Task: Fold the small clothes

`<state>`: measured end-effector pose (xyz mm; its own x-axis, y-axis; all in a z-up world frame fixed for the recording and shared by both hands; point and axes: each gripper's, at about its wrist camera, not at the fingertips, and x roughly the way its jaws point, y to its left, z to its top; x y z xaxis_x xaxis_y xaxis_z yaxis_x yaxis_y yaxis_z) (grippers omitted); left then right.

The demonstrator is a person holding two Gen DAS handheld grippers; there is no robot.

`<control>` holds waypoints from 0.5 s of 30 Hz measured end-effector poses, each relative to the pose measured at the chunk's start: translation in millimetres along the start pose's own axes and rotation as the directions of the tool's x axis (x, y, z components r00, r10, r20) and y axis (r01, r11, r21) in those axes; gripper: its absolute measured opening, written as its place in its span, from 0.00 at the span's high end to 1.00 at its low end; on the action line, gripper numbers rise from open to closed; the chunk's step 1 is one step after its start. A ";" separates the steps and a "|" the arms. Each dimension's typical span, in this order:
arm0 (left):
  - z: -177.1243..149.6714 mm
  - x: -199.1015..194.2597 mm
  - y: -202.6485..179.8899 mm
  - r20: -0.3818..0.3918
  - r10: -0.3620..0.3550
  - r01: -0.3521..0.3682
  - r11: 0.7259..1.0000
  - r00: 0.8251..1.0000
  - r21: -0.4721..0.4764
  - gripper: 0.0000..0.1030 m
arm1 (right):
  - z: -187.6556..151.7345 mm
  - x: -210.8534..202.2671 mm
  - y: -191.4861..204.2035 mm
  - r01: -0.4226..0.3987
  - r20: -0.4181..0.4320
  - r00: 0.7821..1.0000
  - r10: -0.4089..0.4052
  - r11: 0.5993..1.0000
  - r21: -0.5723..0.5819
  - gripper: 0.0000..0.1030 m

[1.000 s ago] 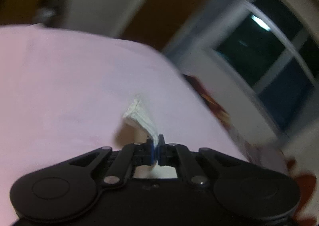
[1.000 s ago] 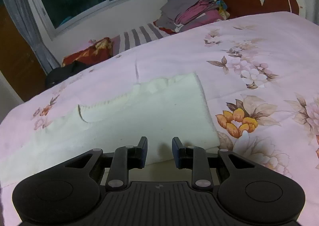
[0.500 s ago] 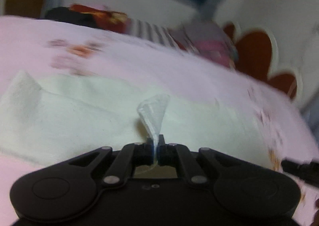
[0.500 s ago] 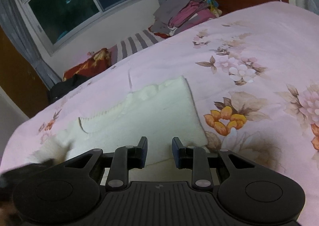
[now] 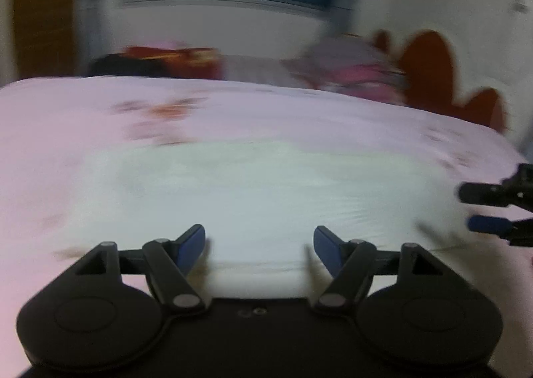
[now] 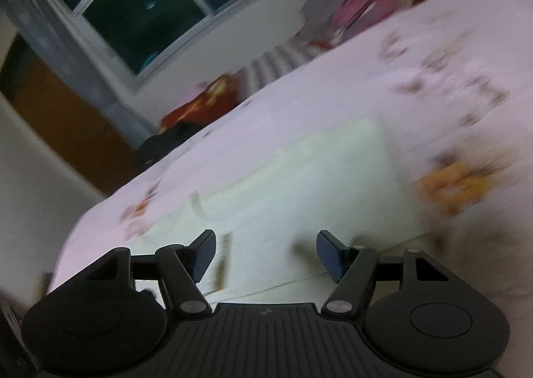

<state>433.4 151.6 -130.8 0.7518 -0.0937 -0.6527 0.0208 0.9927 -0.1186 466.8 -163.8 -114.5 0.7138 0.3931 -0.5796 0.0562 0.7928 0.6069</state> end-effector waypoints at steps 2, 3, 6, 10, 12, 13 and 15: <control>-7.0 -8.7 29.5 -0.022 0.078 -0.079 0.996 0.997 -0.047 0.31 | -6.3 20.7 7.9 -0.034 -0.044 0.998 0.034 0.999 0.007 0.41; -9.9 -8.7 41.1 -0.042 0.104 -0.107 0.992 0.994 -0.068 0.32 | -9.0 30.3 11.2 -0.043 -0.063 0.997 0.044 0.999 0.007 0.44; -14.5 -1.3 58.7 -0.090 0.117 -0.126 0.986 0.989 -0.110 0.33 | -17.8 61.0 21.0 -0.076 -0.135 0.988 0.079 0.997 0.029 0.54; -15.0 9.3 62.5 -0.103 0.106 -0.117 0.987 0.989 -0.111 0.31 | -24.8 87.4 38.5 -0.060 -0.185 0.981 0.053 0.998 -0.029 0.92; -13.5 11.1 58.7 -0.106 0.119 -0.129 0.987 0.987 -0.093 0.32 | -24.9 94.7 44.1 -0.049 -0.207 0.978 0.034 0.997 -0.066 0.97; -13.5 12.8 58.6 -0.109 0.110 -0.121 0.988 0.988 -0.099 0.33 | -24.3 94.3 46.3 -0.042 -0.197 0.980 0.023 0.995 -0.091 0.97; -8.6 8.7 57.1 -0.107 0.051 -0.067 0.986 0.993 -0.153 0.33 | -19.2 86.0 46.2 -0.035 -0.160 0.987 0.015 0.992 -0.123 0.97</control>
<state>435.4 206.8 -149.6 0.6767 -0.0505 -0.7345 -0.1311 0.9734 -0.1877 517.4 -84.4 -146.8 0.5937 0.4742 -0.6501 -0.0550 0.8299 0.5552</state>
